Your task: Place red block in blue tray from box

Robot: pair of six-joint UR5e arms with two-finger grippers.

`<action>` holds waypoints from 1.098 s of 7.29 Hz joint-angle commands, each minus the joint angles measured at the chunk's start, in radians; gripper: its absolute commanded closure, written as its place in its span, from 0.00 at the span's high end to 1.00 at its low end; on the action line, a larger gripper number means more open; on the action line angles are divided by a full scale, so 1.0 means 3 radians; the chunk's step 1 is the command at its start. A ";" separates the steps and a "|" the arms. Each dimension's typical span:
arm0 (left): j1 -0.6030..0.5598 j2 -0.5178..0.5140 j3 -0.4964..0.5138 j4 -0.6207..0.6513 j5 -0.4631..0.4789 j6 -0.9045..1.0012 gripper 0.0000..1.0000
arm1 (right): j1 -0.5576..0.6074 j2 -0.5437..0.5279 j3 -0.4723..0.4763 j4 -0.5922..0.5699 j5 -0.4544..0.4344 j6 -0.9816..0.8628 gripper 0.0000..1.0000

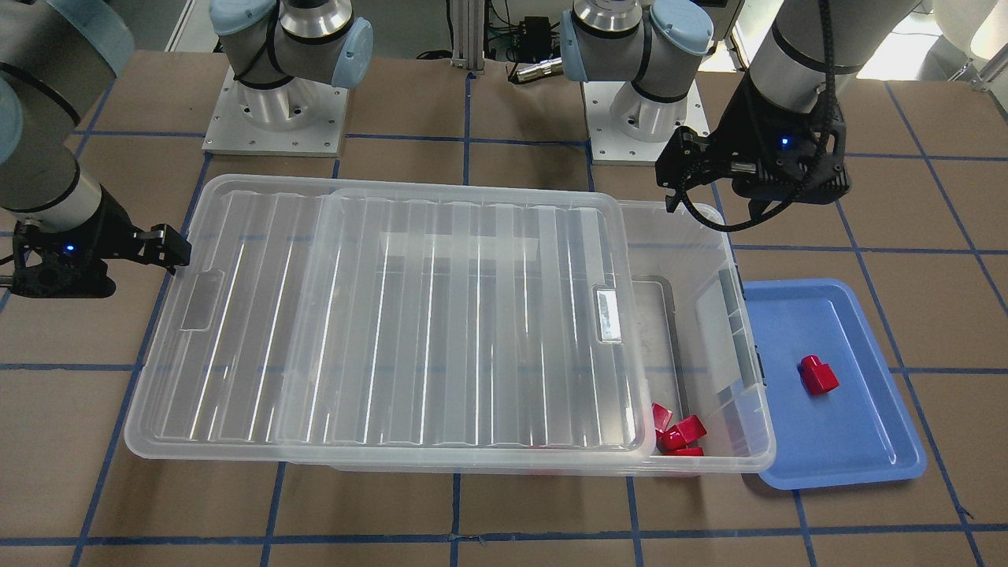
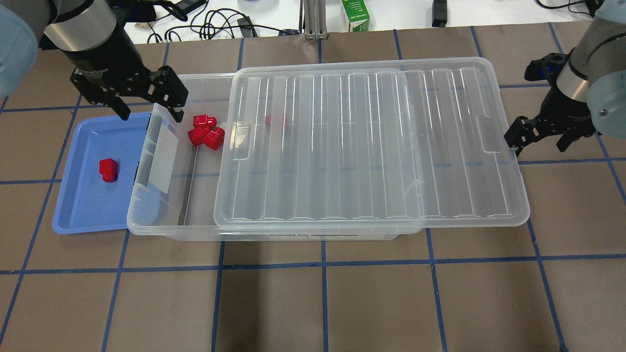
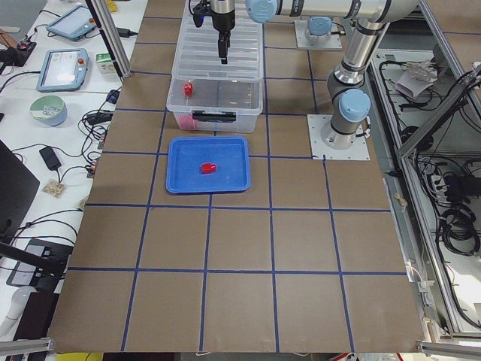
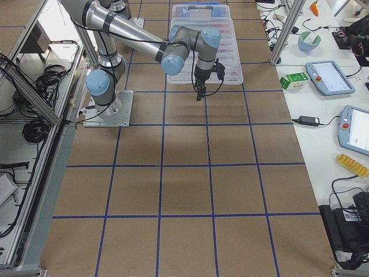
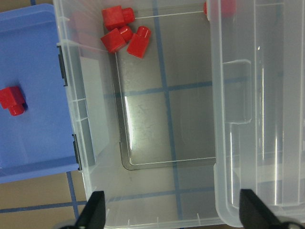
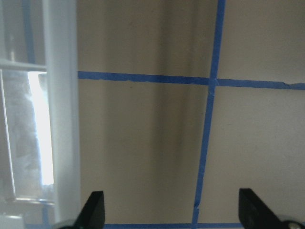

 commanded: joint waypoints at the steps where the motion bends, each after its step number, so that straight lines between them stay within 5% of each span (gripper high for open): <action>1: 0.0034 -0.0006 0.0013 0.0021 -0.0010 -0.0064 1.00 | 0.0369 0.0000 -0.0016 -0.0016 0.0019 0.0376 1.00; 8: 0.0045 0.0009 0.0018 0.0031 0.0005 -0.0059 1.00 | 0.0600 -0.0014 -0.0087 -0.0159 0.0168 0.0668 1.00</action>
